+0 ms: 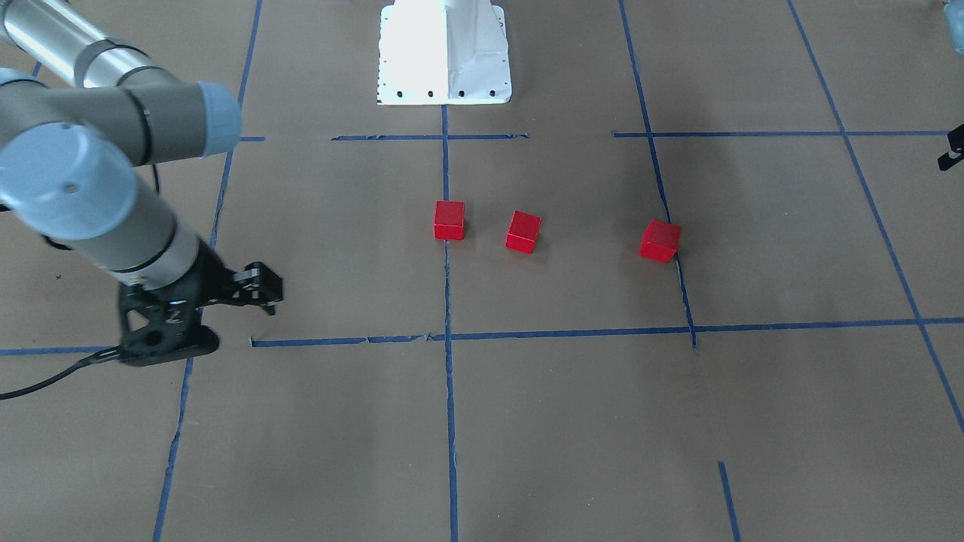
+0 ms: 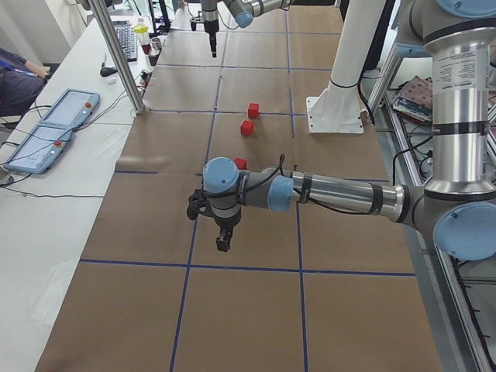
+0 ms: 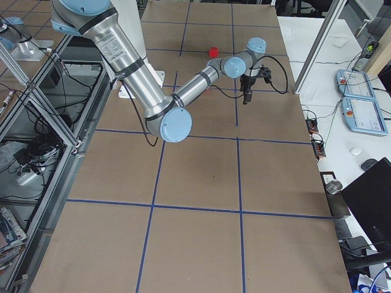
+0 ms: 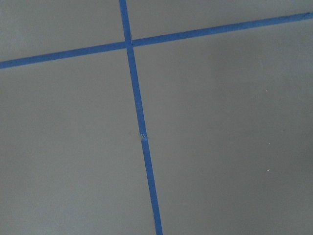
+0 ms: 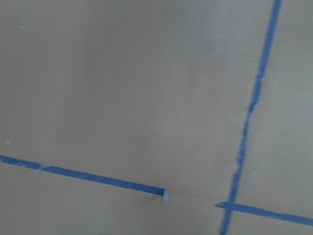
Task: Form red blocks into L shape at center
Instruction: 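Open the right gripper and lift the right arm away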
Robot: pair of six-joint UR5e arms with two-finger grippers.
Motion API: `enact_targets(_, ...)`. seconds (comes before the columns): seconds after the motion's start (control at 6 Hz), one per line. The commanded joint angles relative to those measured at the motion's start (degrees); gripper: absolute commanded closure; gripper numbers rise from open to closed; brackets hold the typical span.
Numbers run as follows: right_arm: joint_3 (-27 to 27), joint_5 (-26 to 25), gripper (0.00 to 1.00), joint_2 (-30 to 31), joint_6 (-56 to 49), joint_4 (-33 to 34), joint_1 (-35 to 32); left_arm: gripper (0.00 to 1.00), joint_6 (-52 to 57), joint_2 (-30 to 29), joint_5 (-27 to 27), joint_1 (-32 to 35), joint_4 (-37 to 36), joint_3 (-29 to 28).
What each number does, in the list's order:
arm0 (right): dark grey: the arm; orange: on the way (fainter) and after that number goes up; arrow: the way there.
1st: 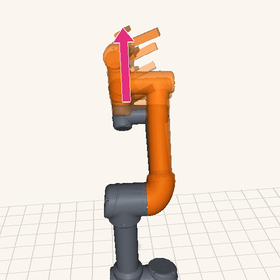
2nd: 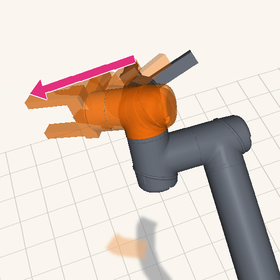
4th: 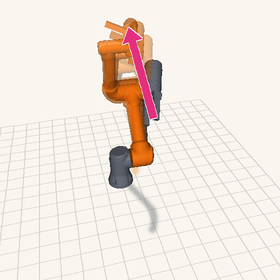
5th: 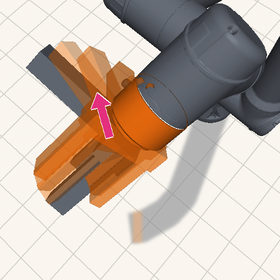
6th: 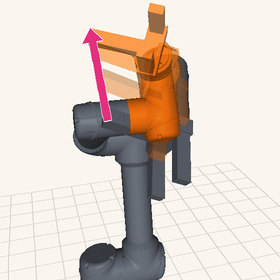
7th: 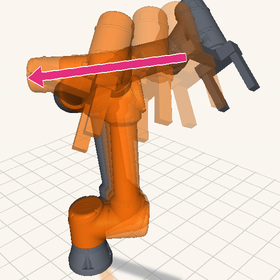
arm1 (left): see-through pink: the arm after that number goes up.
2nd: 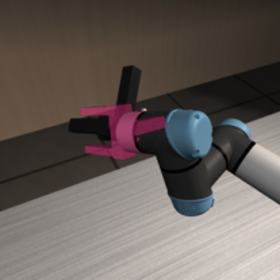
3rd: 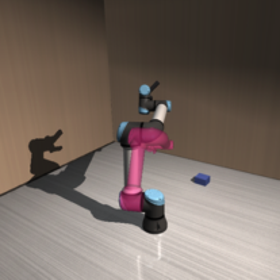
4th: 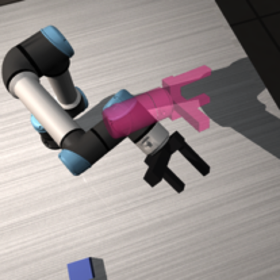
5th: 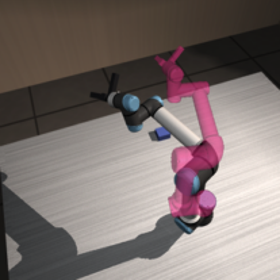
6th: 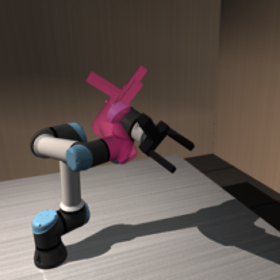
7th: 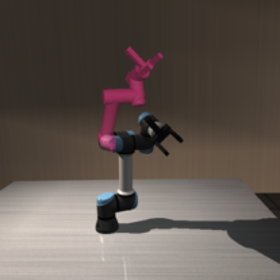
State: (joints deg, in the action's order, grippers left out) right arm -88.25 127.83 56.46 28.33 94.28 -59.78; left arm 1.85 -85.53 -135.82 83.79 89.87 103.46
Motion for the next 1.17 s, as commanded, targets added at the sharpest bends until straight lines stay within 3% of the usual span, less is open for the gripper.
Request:
enact_targets(0.0, -1.04, 1.02, 0.0, 10.89, -23.28, -0.23, -9.0, 0.0, 0.26, -3.32, -0.41, -0.11, 0.57, 0.25)
enact_targets(0.33, -10.4, 1.11, 0.0, 27.82, -36.01, -0.67, -16.12, 0.0, -6.01, -7.17, -0.41, -3.78, 2.59, 0.77)
enact_targets(0.67, -15.53, 4.6, 0.0, 40.42, -39.22, 0.11, -26.39, 0.0, -15.96, -8.07, -0.32, -12.28, 6.43, 6.37)
enact_targets(0.83, -16.16, 4.45, 0.0, 44.83, -38.27, -0.49, -26.87, 0.0, -23.91, -12.07, -0.24, -19.64, 7.42, 7.01)
enact_targets(1.0, -16.25, 4.45, 0.0, 44.7, -37.56, -0.41, -26.88, 0.0, -33.83, -16.9, 0.55, -26.5, 7.43, 6.93)
